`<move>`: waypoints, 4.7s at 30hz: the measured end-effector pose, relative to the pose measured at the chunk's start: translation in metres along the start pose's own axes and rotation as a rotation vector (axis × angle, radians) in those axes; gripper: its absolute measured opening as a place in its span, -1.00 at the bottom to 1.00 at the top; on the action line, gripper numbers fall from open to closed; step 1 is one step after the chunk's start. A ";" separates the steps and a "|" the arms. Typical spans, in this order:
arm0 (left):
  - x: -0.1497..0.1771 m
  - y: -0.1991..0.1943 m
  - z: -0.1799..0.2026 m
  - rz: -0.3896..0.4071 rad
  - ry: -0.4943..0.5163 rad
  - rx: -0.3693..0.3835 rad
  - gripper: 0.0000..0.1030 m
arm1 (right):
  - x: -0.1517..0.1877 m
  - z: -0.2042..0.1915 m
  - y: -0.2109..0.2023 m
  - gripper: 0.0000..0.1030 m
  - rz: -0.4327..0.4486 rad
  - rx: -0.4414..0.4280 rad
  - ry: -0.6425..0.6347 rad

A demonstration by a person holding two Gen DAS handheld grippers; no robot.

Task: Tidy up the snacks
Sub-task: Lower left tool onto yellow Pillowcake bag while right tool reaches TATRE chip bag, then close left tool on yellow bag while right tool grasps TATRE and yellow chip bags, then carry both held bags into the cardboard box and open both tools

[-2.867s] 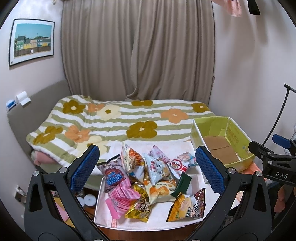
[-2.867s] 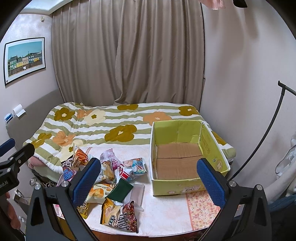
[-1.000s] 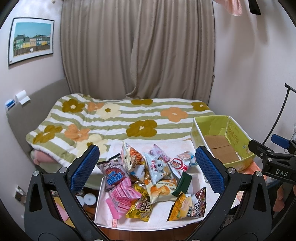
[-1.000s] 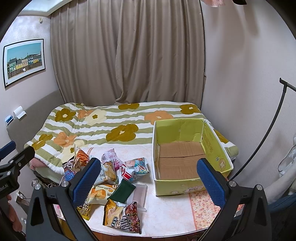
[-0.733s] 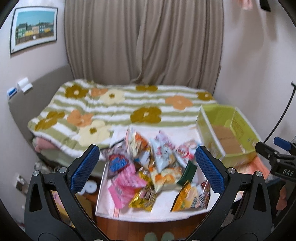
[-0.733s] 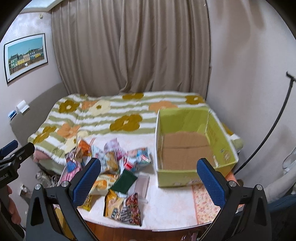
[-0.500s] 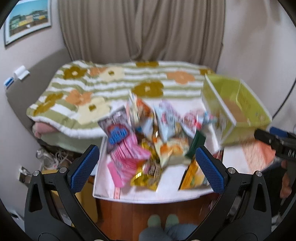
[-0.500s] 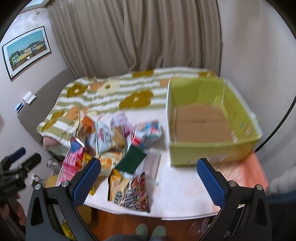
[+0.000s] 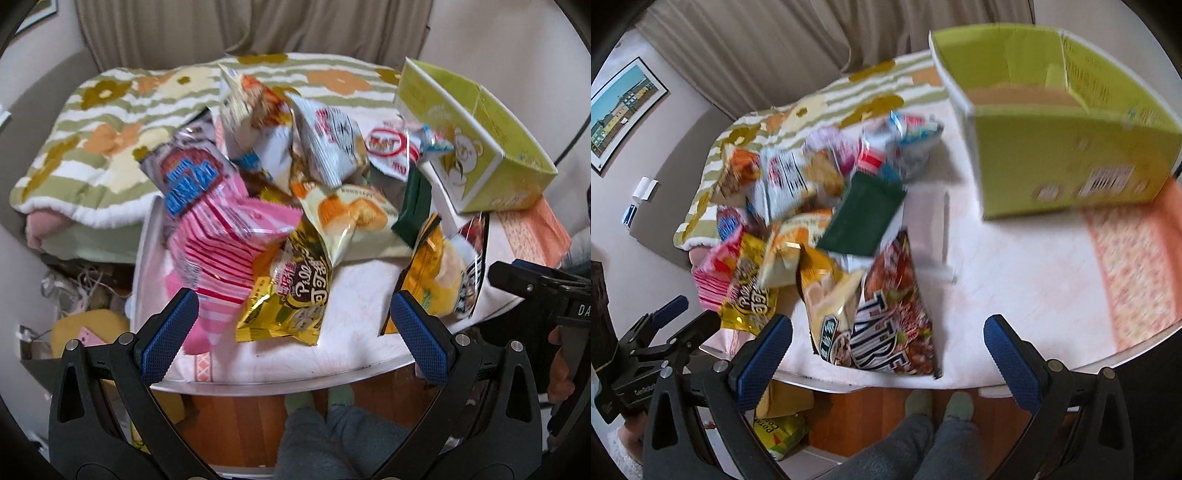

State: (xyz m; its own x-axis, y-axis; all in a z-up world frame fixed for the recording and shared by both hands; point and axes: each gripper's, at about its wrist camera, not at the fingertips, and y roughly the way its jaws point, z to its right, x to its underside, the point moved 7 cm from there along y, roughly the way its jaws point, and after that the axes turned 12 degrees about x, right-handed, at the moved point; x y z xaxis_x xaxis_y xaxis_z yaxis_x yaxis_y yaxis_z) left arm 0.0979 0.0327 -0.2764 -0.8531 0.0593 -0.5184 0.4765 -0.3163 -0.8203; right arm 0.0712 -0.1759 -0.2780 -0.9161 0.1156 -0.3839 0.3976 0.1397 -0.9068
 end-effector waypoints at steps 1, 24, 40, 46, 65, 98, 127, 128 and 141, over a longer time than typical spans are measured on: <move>0.001 0.004 0.000 -0.005 0.013 0.000 0.99 | 0.003 -0.001 0.005 0.99 -0.006 -0.003 0.003; 0.000 0.080 -0.003 -0.145 0.205 -0.018 0.50 | 0.009 -0.010 0.048 1.00 -0.053 -0.002 0.045; 0.016 0.069 0.002 -0.181 0.193 0.031 0.09 | 0.005 -0.019 0.046 0.55 -0.036 -0.002 0.025; 0.012 0.043 0.009 -0.162 0.173 0.067 0.07 | 0.000 -0.021 0.024 0.52 0.004 0.000 0.030; -0.050 -0.063 0.036 0.075 0.165 0.173 0.06 | -0.039 -0.032 -0.062 0.51 0.183 0.009 0.060; -0.269 0.120 0.273 0.090 0.164 0.187 0.06 | -0.209 0.197 -0.052 0.51 0.116 0.051 -0.083; -0.264 0.161 0.277 -0.025 0.272 0.038 0.99 | -0.190 0.192 -0.006 0.54 -0.015 0.100 -0.225; -0.264 0.160 0.276 -0.024 0.273 0.038 0.99 | -0.190 0.192 -0.005 0.55 -0.013 0.103 -0.227; -0.254 0.156 0.263 -0.041 0.240 0.048 0.99 | -0.189 0.194 -0.004 0.98 0.058 0.145 -0.211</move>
State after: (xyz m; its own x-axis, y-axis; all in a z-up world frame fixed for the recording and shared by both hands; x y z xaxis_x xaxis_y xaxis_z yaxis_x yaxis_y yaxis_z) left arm 0.3330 -0.2813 -0.2095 -0.7938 0.2947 -0.5320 0.4269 -0.3531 -0.8325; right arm 0.2328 -0.3890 -0.2360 -0.8886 -0.0904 -0.4498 0.4521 -0.0056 -0.8920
